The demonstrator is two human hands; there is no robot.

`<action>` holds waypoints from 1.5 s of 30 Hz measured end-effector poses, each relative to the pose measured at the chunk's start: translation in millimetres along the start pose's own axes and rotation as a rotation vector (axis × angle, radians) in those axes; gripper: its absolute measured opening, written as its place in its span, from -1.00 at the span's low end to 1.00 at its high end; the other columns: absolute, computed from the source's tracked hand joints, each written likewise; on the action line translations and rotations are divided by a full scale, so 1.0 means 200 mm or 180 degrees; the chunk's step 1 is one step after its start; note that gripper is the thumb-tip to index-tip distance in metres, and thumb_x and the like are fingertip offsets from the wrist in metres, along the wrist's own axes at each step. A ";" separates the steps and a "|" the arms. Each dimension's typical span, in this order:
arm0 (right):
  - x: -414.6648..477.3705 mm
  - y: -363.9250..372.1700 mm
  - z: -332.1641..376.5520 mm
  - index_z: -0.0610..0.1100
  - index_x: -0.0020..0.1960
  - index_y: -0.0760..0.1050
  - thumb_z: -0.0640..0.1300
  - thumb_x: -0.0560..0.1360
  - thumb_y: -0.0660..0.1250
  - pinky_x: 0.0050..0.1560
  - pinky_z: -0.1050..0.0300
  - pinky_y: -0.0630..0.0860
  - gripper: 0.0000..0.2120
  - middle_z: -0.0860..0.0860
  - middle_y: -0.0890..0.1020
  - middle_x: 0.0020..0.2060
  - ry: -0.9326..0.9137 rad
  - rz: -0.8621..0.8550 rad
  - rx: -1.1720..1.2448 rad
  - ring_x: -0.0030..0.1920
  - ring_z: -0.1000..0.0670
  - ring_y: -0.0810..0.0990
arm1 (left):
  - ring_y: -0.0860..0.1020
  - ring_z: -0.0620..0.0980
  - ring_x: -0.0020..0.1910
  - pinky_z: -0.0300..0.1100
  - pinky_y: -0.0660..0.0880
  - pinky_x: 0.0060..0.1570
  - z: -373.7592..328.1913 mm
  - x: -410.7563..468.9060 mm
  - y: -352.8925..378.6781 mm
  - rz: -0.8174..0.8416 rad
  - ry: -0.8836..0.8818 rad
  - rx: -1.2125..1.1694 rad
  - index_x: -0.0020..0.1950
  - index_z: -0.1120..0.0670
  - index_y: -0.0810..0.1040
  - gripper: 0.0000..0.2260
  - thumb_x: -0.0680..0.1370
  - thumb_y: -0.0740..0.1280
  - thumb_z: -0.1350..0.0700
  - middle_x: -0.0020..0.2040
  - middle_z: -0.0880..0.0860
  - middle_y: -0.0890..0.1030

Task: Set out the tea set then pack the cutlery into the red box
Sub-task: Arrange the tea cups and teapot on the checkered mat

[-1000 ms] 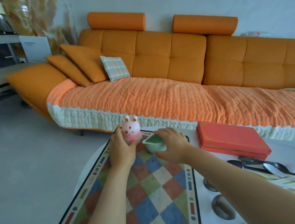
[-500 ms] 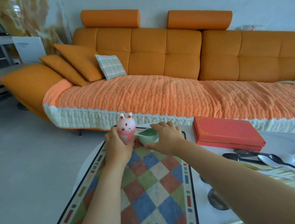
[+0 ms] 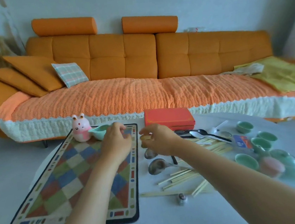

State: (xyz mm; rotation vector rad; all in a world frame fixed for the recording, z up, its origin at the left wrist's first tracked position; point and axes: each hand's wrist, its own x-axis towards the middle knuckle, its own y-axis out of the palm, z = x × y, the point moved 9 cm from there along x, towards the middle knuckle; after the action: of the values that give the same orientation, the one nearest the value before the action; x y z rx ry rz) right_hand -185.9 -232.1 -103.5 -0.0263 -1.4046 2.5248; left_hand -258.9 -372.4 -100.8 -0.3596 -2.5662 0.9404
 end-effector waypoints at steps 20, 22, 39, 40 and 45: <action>-1.17 -1.01 -1.22 0.06 0.38 0.44 -0.20 0.44 0.33 0.25 0.09 0.42 -0.48 0.02 0.52 0.24 0.1334 -0.0952 -0.0245 0.23 -0.03 0.49 | 0.44 -0.05 0.31 -0.05 0.40 0.30 -1.46 -0.65 1.19 0.1874 0.1636 -0.0188 0.40 -0.04 0.43 -0.61 0.58 0.31 -0.04 0.36 -0.05 0.45; -1.22 -1.02 -1.31 0.02 0.41 0.41 -0.20 0.46 0.35 0.22 0.19 0.38 -0.47 0.03 0.51 0.30 0.1418 -0.0970 -0.0118 0.25 0.01 0.49 | 0.37 0.00 0.39 -0.04 0.33 0.36 -1.52 -0.68 1.30 0.2050 0.1649 0.0081 0.45 -0.02 0.40 -0.60 0.62 0.21 -0.07 0.45 -0.03 0.37; -1.18 -0.91 -1.43 -0.06 0.46 0.32 0.15 0.22 0.61 0.16 0.15 0.38 -0.09 -0.08 0.43 0.26 0.1667 -0.0324 -0.0686 0.23 -0.11 0.47 | 0.43 0.01 0.31 -0.19 0.34 0.20 -1.48 -0.64 1.44 0.2037 0.1181 -0.0129 0.43 0.01 0.43 -0.63 0.61 0.22 0.03 0.39 0.02 0.43; -1.18 -0.93 -1.42 -0.04 0.45 0.34 0.15 0.21 0.61 0.13 0.16 0.39 -0.10 -0.07 0.44 0.23 0.1631 -0.0388 -0.0699 0.20 -0.10 0.48 | 0.45 -0.01 0.26 -0.20 0.34 0.17 -1.48 -0.62 1.43 0.1984 0.1186 -0.0256 0.41 0.01 0.45 -0.64 0.61 0.24 0.04 0.36 0.02 0.45; -1.17 -1.08 -1.29 0.02 0.42 0.36 0.19 0.17 0.59 0.12 0.07 0.49 -0.11 0.03 0.46 0.15 0.1366 -0.0755 -0.0616 0.11 -0.02 0.47 | 0.50 -0.06 0.19 -0.09 0.49 0.16 -1.49 -0.53 1.33 0.1763 0.0963 -0.0974 0.43 -0.02 0.39 -0.60 0.59 0.31 0.05 0.30 -0.05 0.48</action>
State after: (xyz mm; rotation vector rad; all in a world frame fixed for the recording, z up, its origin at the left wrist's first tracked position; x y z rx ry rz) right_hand 120.6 37.8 -85.2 -0.3884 -1.3714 2.0302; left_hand -6.2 -46.3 -95.3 -1.2446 -2.3563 0.5866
